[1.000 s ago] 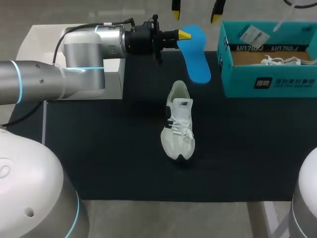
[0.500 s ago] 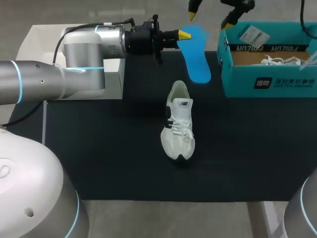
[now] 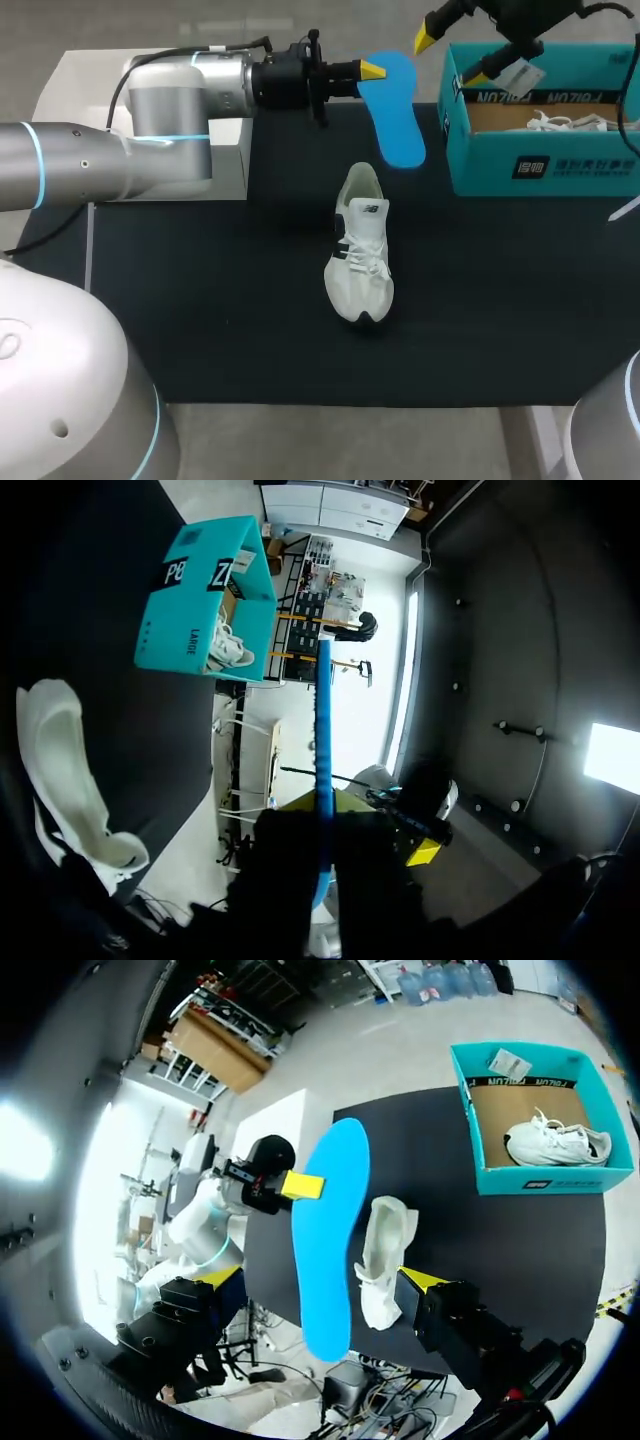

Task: Take the shoe out of the shoebox, open the shoe tongue, remove and reinsert the insole, then place the shoe into the shoebox

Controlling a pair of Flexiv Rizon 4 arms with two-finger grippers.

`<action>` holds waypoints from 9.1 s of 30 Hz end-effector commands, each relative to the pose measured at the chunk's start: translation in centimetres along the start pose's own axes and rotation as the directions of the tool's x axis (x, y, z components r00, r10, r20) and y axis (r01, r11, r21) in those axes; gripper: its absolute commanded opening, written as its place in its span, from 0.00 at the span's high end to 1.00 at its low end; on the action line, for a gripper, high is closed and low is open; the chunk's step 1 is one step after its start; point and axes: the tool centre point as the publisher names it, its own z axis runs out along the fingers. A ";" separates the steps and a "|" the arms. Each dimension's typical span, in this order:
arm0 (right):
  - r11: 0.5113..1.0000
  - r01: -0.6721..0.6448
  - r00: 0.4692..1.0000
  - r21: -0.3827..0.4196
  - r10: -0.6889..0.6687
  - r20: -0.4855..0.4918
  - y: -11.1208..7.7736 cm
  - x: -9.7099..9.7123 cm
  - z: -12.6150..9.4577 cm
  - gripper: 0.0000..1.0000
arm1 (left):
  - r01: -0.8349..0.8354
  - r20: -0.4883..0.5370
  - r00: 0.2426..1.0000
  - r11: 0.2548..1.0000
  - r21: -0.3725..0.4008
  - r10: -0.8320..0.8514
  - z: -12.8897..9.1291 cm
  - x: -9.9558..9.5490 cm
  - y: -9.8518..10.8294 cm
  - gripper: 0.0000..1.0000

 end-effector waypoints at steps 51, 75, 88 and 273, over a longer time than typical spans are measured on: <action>0.989 -0.136 0.835 -0.065 0.079 -0.545 -0.1 -7.7 3.3 0.00 | 0.000 0.000 1.000 1.000 0.000 0.000 0.0 0.0 0.0 1.00; 0.989 -0.136 0.835 -0.065 0.079 -0.545 -0.1 -7.7 3.3 0.00 | -0.663 0.167 0.741 0.748 0.030 0.651 -2.2 4.5 0.4 1.00; 0.989 -0.136 0.835 -0.065 0.079 -0.545 -0.1 -7.7 3.3 0.00 | -0.621 0.121 0.782 0.782 0.059 0.612 -2.5 4.8 0.4 1.00; 0.999 0.029 0.828 -0.017 -0.034 -0.560 4.3 -4.8 4.5 1.00 | 0.231 -0.307 -0.929 -0.972 -0.044 -0.207 -7.8 -0.1 -0.3 0.00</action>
